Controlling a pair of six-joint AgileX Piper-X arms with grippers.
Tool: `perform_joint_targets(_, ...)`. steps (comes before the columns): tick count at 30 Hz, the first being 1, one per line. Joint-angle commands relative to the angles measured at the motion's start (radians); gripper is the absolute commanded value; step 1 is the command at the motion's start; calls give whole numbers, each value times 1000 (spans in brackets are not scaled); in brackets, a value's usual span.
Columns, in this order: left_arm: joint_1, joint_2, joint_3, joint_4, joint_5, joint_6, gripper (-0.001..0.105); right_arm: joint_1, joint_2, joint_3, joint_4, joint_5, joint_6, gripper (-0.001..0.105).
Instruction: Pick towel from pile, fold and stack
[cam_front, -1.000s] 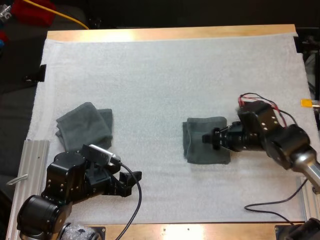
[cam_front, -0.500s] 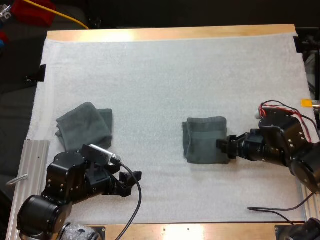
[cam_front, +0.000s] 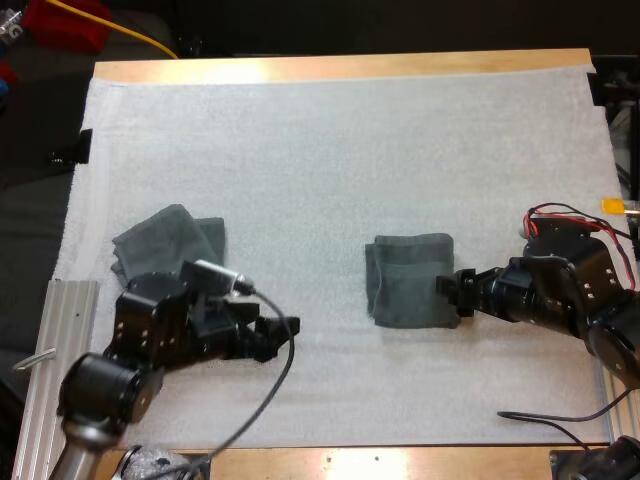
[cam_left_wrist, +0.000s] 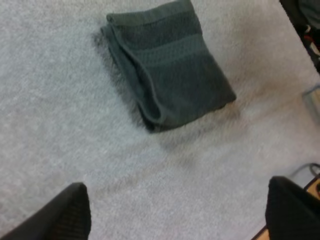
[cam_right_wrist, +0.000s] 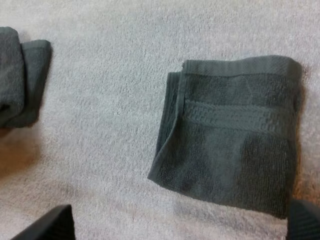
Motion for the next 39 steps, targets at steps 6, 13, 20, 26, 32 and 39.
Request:
perform_joint_targets(6, -5, 150, -4, -130, 26, -37, 70, 1, -7, -4, 24, 1, -15, 81)
perform_joint_targets(13, -5, 337, -4, -256, 71, -82, 70, 1, -7, -4, 24, 1, -16, 81)
perform_joint_targets(20, -41, 481, -6, -388, 94, -145, 70, 1, -7, -4, 24, 1, -16, 81)
perform_joint_targets(26, -129, 578, -13, -459, 63, -181, 70, 1, -7, -4, 24, 1, -16, 81)
perform_joint_targets(32, -188, 684, -69, -489, 56, -206, 70, 1, -7, -4, 37, 1, -16, 81)
perform_joint_targets(39, -221, 818, -172, -491, 48, -212, 70, 1, -7, -4, 80, 1, -16, 81)
